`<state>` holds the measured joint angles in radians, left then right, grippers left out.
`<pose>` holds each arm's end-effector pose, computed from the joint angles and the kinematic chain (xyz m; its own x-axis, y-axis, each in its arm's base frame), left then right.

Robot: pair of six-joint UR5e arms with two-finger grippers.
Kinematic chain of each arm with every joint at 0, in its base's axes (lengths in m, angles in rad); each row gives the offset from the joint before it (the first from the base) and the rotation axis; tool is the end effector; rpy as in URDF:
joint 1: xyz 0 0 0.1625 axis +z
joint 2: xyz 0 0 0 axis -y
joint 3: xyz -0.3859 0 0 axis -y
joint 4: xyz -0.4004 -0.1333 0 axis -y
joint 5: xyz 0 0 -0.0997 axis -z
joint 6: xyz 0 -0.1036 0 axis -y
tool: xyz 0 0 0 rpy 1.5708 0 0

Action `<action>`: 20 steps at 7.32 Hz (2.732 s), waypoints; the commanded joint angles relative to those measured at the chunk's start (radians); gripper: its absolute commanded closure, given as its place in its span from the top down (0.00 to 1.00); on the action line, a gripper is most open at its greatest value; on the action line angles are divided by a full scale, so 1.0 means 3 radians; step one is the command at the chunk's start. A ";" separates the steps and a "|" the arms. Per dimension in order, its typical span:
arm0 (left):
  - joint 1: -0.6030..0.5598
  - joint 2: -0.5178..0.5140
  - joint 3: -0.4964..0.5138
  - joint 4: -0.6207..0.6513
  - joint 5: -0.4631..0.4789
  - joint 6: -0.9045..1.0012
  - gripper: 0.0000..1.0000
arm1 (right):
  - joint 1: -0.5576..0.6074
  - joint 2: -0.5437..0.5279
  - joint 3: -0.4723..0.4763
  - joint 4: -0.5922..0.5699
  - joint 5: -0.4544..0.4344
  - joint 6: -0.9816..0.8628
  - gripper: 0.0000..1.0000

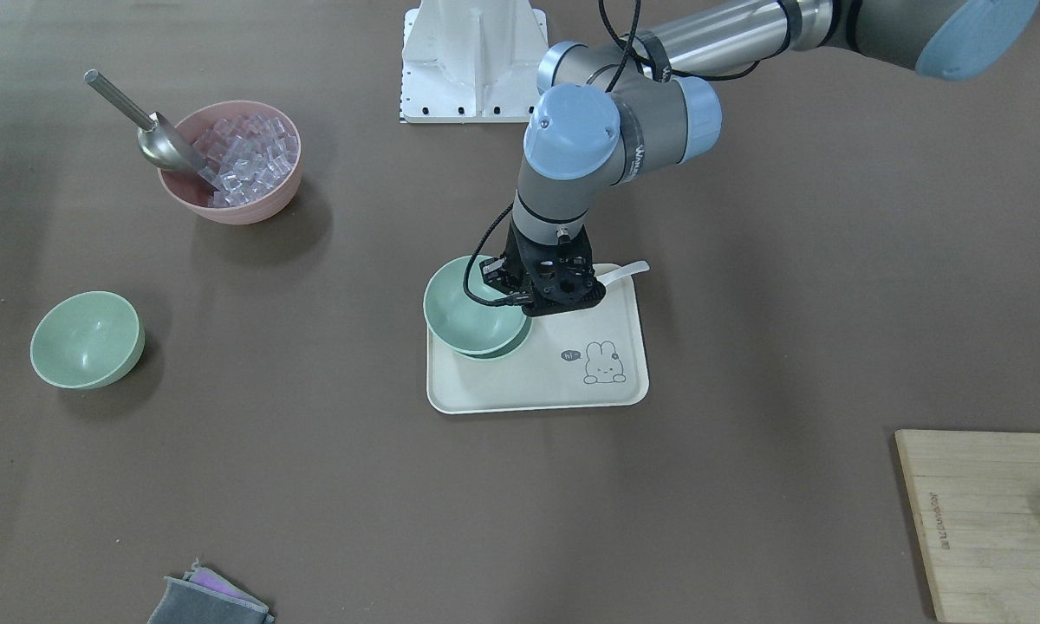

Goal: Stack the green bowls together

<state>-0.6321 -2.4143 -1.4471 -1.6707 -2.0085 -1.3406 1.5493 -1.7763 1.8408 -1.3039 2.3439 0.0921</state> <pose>0.5329 -0.5010 0.1463 0.6011 -0.1841 -0.7777 0.1520 0.9817 -0.1148 0.0515 -0.4404 0.5522 0.7096 -0.1546 0.6875 -0.0451 0.9637 0.2633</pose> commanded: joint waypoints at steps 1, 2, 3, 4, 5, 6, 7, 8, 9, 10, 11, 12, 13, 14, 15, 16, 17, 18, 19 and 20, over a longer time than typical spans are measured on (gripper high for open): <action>0.0000 -0.0006 0.0043 -0.0061 0.0007 0.0000 0.00 | 0.0000 0.0000 0.0000 0.0000 0.0000 0.0000 0.99; 0.0000 0.0010 0.0048 -0.0061 0.0007 0.0000 0.00 | 0.0000 0.0000 0.0000 0.0000 0.0000 0.0000 0.99; 0.0000 0.0015 0.0048 -0.0061 0.0007 0.0005 0.00 | 0.0000 -0.0005 0.0000 0.0000 0.0000 0.0000 0.99; 0.0000 0.0020 0.0048 -0.0061 0.0002 0.0015 0.00 | 0.0000 -0.0005 0.0000 0.0000 0.0000 0.0000 0.99; 0.0000 0.0020 0.0048 -0.0061 0.0002 0.0015 0.00 | 0.0000 -0.0005 0.0000 0.0000 0.0000 0.0000 0.99; 0.0000 0.0040 0.0048 -0.0061 0.0002 0.0025 0.00 | 0.0000 -0.0025 0.0000 0.0025 0.0000 0.0000 1.00; -0.0005 0.0056 0.0048 -0.0066 0.0002 0.0035 0.00 | 0.0000 -0.0066 0.0000 0.0091 0.0000 0.0005 0.99; -0.0005 0.0061 0.0048 -0.0071 0.0002 0.0040 0.00 | 0.0000 -0.0072 0.0000 0.0092 0.0000 0.0000 0.99; 0.0000 0.0061 0.0048 -0.0076 0.0002 0.0041 0.00 | 0.0000 -0.0077 0.0000 0.0097 0.0000 0.0000 0.99; 0.0000 0.0061 0.0048 -0.0096 0.0002 0.0035 0.00 | 0.0000 -0.0082 0.0000 0.0097 0.0000 0.0000 0.99; 0.0005 0.0111 0.0053 -0.0203 0.0002 0.0035 0.00 | 0.0000 -0.0102 0.0000 0.0117 0.0000 0.0000 0.99; 0.0005 0.0163 0.0053 -0.0290 0.0002 0.0035 0.00 | 0.0000 -0.0107 0.0000 0.0123 0.0000 0.0000 1.00; 0.0015 0.0163 0.0063 -0.0296 0.0002 0.0035 0.00 | 0.0000 -0.0107 0.0000 0.0123 0.0000 0.0000 0.99; 0.0021 0.0153 0.0053 -0.0296 -0.0003 0.0030 0.00 | 0.0000 -0.0107 0.0000 0.0123 0.0000 0.0000 0.99; 0.0021 0.0143 0.0053 -0.0296 -0.0003 0.0025 0.00 | 0.0000 -0.0107 0.0000 0.0123 0.0000 0.0000 0.99; 0.0021 0.0138 0.0053 -0.0301 -0.0003 0.0020 0.00 | 0.0000 -0.0107 0.0000 0.0123 0.0000 0.0000 0.99; 0.0036 0.0138 0.0053 -0.0301 -0.0003 0.0020 0.00 | 0.0000 -0.0107 0.0000 0.0123 0.0000 0.0000 0.99; 0.0041 0.0138 0.0053 -0.0306 -0.0003 0.0015 0.00 | 0.0000 -0.0107 0.0000 0.0123 0.0000 0.0000 0.99; 0.0046 0.0138 0.0053 -0.0306 -0.0003 0.0015 0.00 | 0.0000 -0.0112 0.0000 0.0123 0.0000 0.0000 0.99; 0.0046 0.0138 0.0053 -0.0306 -0.0003 0.0015 0.00 | 0.0000 -0.0107 0.0000 0.0123 0.0000 0.0000 0.99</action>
<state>-0.6192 -2.3730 -1.4312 -1.7623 -2.0095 -1.3359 1.5494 -1.8093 1.8408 -1.2671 2.3439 0.0920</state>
